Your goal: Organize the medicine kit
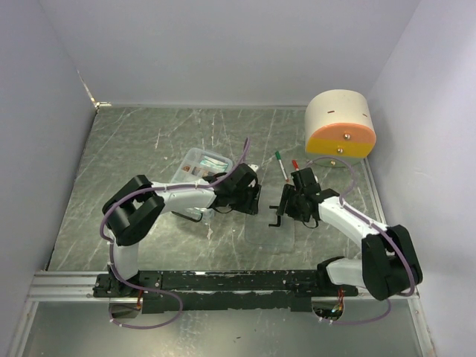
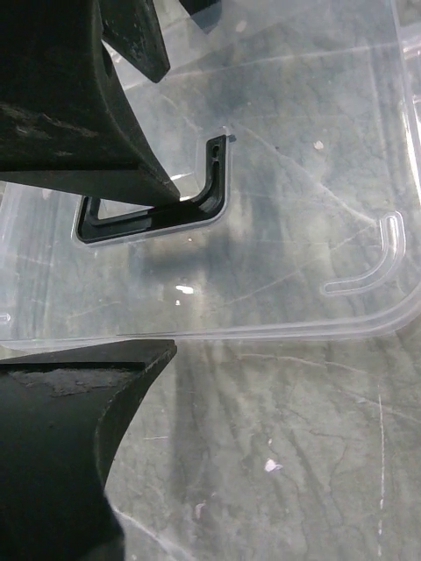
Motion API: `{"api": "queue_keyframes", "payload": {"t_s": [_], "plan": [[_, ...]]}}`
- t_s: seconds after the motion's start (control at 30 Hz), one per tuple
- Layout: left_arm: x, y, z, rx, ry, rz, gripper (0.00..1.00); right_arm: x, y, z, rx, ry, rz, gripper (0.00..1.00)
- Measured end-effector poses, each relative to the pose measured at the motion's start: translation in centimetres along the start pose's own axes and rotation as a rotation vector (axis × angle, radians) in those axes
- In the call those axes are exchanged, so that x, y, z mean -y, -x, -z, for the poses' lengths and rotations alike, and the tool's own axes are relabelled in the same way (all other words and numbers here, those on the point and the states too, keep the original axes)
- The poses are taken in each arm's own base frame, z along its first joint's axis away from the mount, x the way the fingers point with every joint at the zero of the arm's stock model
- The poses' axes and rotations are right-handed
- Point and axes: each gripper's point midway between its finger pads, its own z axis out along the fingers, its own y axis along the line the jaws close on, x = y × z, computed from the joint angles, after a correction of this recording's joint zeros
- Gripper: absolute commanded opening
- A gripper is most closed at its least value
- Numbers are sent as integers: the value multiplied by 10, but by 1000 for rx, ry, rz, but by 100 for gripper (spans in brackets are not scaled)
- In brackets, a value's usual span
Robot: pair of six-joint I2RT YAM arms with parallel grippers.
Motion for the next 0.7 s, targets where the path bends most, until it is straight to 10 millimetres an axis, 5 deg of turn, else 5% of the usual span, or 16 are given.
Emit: {"api": "queue_keyframes", "payload": {"t_s": [0.2,0.7], "plan": [[14,7,7,-13,-74,-2,63,1,10,20,88,10,-24,50],[38,55,62,89,-223,14,64,-8,35,63,279,92,-121,50]]}}
